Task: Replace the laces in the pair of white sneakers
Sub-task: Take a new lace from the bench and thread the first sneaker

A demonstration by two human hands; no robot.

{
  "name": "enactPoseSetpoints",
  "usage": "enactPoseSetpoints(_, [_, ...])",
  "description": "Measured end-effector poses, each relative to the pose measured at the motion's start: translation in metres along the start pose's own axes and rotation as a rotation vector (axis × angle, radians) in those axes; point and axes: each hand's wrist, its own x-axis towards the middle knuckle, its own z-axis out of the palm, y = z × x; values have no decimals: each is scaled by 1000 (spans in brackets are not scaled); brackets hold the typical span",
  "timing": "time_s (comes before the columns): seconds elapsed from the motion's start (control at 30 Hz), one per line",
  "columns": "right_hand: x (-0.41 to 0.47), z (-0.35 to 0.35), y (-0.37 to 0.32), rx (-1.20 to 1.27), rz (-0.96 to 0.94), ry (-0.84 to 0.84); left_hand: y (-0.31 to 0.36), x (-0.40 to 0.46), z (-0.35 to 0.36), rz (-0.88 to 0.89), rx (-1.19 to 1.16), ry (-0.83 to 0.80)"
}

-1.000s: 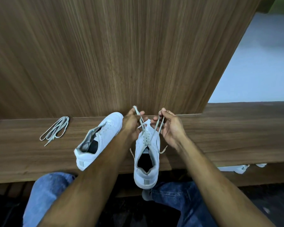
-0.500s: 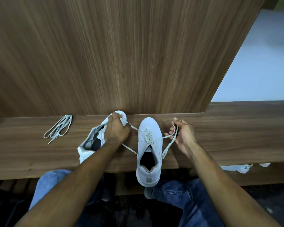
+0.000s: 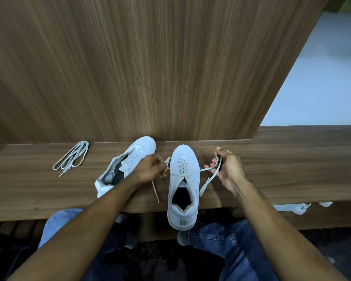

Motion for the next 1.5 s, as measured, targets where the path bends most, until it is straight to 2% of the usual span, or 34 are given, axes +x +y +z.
enactPoseSetpoints(0.03, [0,1,-1,10,0,1,3,3,-6,-28,-125,-14])
enactPoseSetpoints(0.1, [0,2,-2,17,-6,-5,9,7,-22,-21,-113,-124])
enactPoseSetpoints(0.2, [1,3,-4,-24,-17,-21,14,10,-42,-19,64,-335])
enactPoseSetpoints(0.3, [4,2,-4,-61,-21,-4,25,15,-58,-41,374,-498])
enactPoseSetpoints(0.37, [3,3,-4,-58,-18,-4,34,17,-66,-59,484,-529])
enactPoseSetpoints(0.4, [3,4,-4,-43,-19,-10,39,16,-68,-67,434,-504])
enactPoseSetpoints(0.47, [1,6,-4,-6,-23,-21,44,19,-64,-79,96,-389])
enactPoseSetpoints(0.6, [1,11,-4,78,-6,-27,57,20,-26,-206,-819,-83])
enactPoseSetpoints(0.67, [1,12,-4,117,6,-37,60,21,1,-293,-1112,-11])
enactPoseSetpoints(0.77, [0,11,-2,156,0,-49,56,19,37,-346,-1294,40])
enactPoseSetpoints(0.87, [-1,15,-1,167,-16,-47,56,18,54,-358,-1331,82])
enactPoseSetpoints(0.97, [2,13,0,103,-36,-26,53,24,54,-372,-1126,164])
enactPoseSetpoints(1.07, [6,7,7,-39,-52,4,42,23,47,-395,-862,140])
enactPoseSetpoints(1.13, [8,5,15,-78,-31,36,36,22,51,-232,-635,123])
enactPoseSetpoints(1.2, [8,6,17,-33,1,58,31,18,62,62,-296,82])
enactPoseSetpoints(1.23, [7,8,14,21,24,59,32,16,67,154,-169,23])
enactPoseSetpoints(1.3, [3,16,2,164,67,27,38,11,66,198,3,-88])
enactPoseSetpoints(1.4, [-5,35,-20,256,87,-81,45,2,60,259,150,-218])
enactPoseSetpoints(1.5, [-13,59,-31,131,60,-189,43,0,63,231,109,-214])
